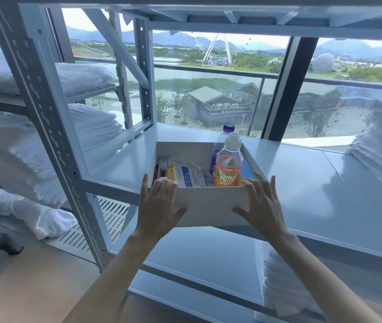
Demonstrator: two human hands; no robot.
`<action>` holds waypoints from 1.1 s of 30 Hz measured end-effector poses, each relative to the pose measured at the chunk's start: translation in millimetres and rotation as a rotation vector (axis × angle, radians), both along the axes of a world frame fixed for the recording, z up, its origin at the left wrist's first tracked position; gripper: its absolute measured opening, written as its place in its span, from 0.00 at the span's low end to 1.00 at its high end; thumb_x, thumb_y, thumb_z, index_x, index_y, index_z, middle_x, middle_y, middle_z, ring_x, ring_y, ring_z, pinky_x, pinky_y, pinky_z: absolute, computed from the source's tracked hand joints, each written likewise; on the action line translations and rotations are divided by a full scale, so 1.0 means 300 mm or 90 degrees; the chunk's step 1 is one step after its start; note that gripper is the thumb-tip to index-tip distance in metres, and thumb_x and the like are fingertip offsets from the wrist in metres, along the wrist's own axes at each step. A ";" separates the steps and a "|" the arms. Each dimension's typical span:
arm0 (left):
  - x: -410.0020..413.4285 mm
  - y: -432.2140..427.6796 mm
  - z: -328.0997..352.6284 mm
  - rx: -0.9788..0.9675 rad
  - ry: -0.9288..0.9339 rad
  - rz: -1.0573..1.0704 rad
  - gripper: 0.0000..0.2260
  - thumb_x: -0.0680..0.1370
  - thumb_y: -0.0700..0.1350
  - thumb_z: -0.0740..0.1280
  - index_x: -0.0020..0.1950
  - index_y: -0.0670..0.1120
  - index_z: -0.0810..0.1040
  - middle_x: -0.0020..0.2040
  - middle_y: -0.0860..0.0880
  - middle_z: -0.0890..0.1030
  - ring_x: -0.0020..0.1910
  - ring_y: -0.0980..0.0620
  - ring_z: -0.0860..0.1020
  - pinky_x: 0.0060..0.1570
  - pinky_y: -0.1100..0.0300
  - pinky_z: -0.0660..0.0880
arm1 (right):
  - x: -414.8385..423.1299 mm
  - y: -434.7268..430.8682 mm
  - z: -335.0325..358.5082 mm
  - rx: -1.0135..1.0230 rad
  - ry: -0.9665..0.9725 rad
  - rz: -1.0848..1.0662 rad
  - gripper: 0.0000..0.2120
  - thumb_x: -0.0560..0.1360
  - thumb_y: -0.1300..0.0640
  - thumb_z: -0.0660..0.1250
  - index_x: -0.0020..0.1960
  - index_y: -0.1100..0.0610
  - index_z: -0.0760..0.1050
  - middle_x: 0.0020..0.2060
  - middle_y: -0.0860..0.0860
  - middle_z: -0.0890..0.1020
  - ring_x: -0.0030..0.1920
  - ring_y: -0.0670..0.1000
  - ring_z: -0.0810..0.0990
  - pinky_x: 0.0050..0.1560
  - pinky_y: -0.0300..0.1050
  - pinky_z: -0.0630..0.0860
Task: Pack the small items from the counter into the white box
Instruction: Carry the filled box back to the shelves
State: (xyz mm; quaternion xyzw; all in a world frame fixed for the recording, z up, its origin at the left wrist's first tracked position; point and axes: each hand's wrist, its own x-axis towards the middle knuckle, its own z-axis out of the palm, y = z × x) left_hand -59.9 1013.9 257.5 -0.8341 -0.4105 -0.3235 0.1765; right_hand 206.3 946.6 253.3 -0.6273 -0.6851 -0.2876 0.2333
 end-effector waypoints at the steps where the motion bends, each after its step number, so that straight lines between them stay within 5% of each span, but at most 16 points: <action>1: 0.002 -0.003 -0.003 0.018 -0.003 0.003 0.27 0.63 0.56 0.76 0.54 0.43 0.74 0.50 0.45 0.79 0.54 0.43 0.77 0.69 0.42 0.51 | 0.000 -0.001 -0.003 0.016 -0.012 -0.004 0.40 0.54 0.48 0.81 0.59 0.58 0.66 0.53 0.56 0.78 0.64 0.58 0.67 0.70 0.64 0.55; 5: -0.001 0.018 -0.004 0.062 0.002 -0.013 0.25 0.62 0.53 0.78 0.52 0.42 0.75 0.46 0.44 0.80 0.48 0.43 0.78 0.67 0.44 0.58 | 0.016 -0.008 -0.014 0.059 -0.046 0.023 0.37 0.58 0.48 0.79 0.60 0.59 0.68 0.51 0.56 0.78 0.58 0.57 0.70 0.69 0.60 0.61; 9: -0.013 0.036 -0.006 0.040 0.004 -0.044 0.28 0.59 0.53 0.80 0.51 0.45 0.72 0.44 0.46 0.79 0.43 0.44 0.76 0.47 0.52 0.72 | 0.057 -0.002 0.004 0.051 -0.009 0.097 0.35 0.59 0.47 0.79 0.59 0.56 0.68 0.52 0.53 0.75 0.51 0.54 0.70 0.52 0.46 0.66; 19: -0.109 0.158 0.019 0.055 0.029 -0.251 0.22 0.64 0.53 0.77 0.49 0.48 0.69 0.41 0.50 0.80 0.40 0.50 0.75 0.42 0.61 0.69 | 0.172 0.065 0.066 -0.014 -0.058 0.250 0.23 0.68 0.36 0.65 0.48 0.55 0.69 0.41 0.51 0.72 0.41 0.52 0.68 0.45 0.44 0.67; 26: -0.060 0.143 -0.015 0.108 -0.074 -0.200 0.17 0.72 0.62 0.65 0.43 0.49 0.68 0.36 0.50 0.80 0.34 0.49 0.76 0.38 0.60 0.70 | 0.136 0.072 0.039 0.048 0.003 0.233 0.23 0.68 0.37 0.67 0.46 0.55 0.69 0.41 0.49 0.69 0.40 0.52 0.66 0.43 0.43 0.66; 30: -0.072 0.153 -0.009 0.107 -0.060 -0.219 0.16 0.72 0.61 0.66 0.45 0.49 0.69 0.37 0.50 0.80 0.39 0.51 0.73 0.40 0.59 0.71 | 0.165 0.066 0.065 0.002 0.042 0.263 0.22 0.67 0.37 0.68 0.46 0.54 0.70 0.40 0.51 0.73 0.41 0.52 0.67 0.42 0.44 0.70; 33: -0.064 0.116 -0.015 0.048 -0.125 -0.191 0.21 0.70 0.57 0.70 0.56 0.47 0.72 0.53 0.48 0.79 0.55 0.49 0.73 0.53 0.53 0.73 | 0.162 0.046 0.053 -0.033 0.121 0.233 0.26 0.66 0.35 0.68 0.54 0.54 0.70 0.51 0.50 0.71 0.50 0.53 0.70 0.50 0.47 0.73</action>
